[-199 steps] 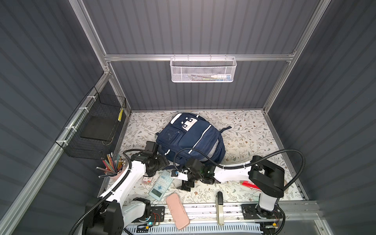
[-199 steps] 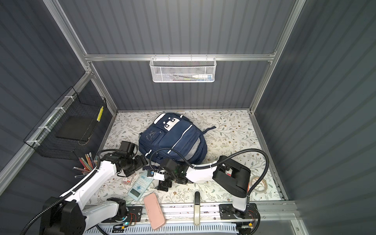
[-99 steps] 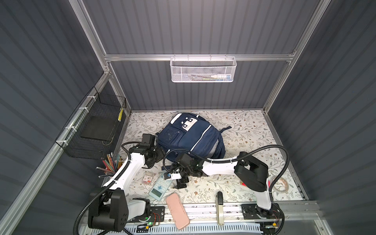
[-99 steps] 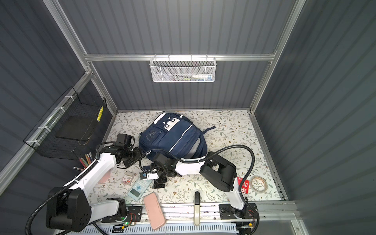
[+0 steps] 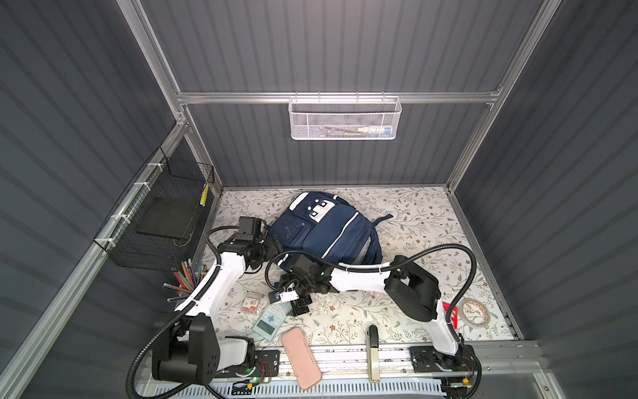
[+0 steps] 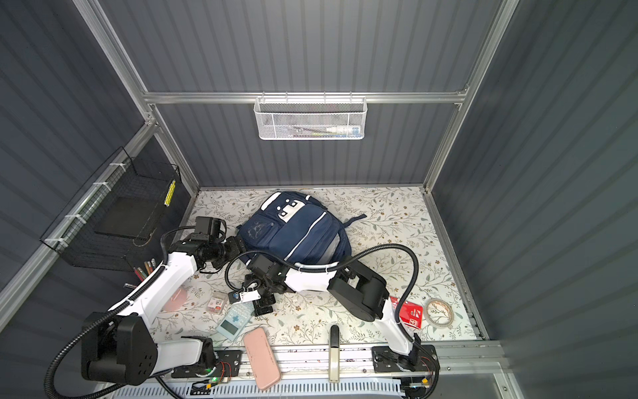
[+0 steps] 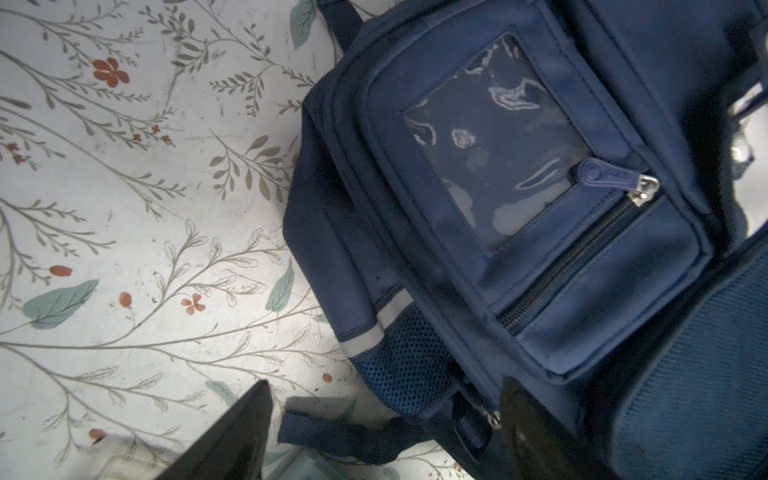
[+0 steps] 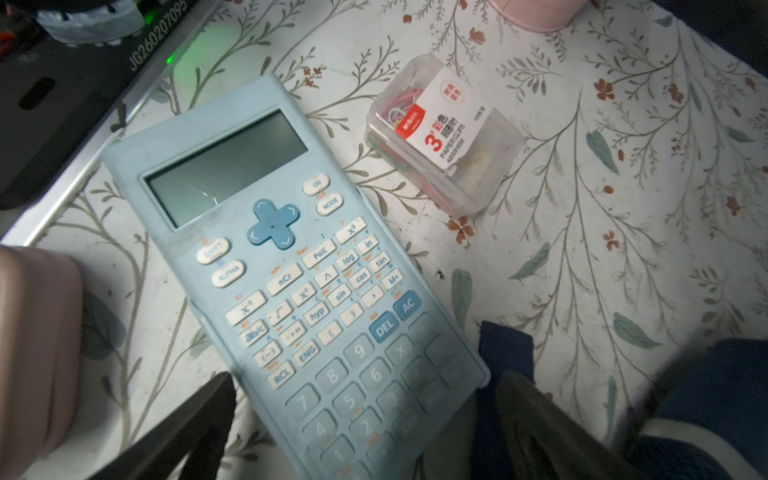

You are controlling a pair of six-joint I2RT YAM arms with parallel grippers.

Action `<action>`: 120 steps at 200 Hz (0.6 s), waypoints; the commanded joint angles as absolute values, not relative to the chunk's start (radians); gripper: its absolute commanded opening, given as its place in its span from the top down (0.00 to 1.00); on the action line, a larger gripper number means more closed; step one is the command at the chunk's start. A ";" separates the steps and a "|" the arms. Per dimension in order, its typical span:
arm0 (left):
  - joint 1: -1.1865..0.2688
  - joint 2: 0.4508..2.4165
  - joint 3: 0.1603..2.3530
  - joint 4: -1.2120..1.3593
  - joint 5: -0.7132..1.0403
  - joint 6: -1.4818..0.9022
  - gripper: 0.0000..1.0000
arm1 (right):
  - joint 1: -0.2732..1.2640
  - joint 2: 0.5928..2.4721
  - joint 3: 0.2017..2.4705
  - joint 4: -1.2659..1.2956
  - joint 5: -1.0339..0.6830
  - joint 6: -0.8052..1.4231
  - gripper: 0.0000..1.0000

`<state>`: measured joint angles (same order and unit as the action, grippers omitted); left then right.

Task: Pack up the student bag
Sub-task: 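Grasp the light blue calculator at its lower end with the right gripper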

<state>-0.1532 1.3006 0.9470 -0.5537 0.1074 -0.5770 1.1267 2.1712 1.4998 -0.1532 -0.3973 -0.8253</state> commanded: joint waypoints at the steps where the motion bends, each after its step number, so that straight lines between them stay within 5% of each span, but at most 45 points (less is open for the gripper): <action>1: -0.149 1.313 1.013 -0.566 0.138 -0.525 0.13 | 1.134 2.216 1.549 -0.250 -0.437 -0.866 0.01; 120: -0.149 1.362 1.027 -0.531 0.227 -0.505 0.12 | 1.154 2.376 1.817 -0.494 -0.521 -0.840 0.01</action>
<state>-0.1532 1.3624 1.0275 -0.5373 0.1890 -0.5262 1.1484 2.3276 1.7512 -0.3481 -0.4862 -0.8455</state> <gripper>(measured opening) 0.875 0.989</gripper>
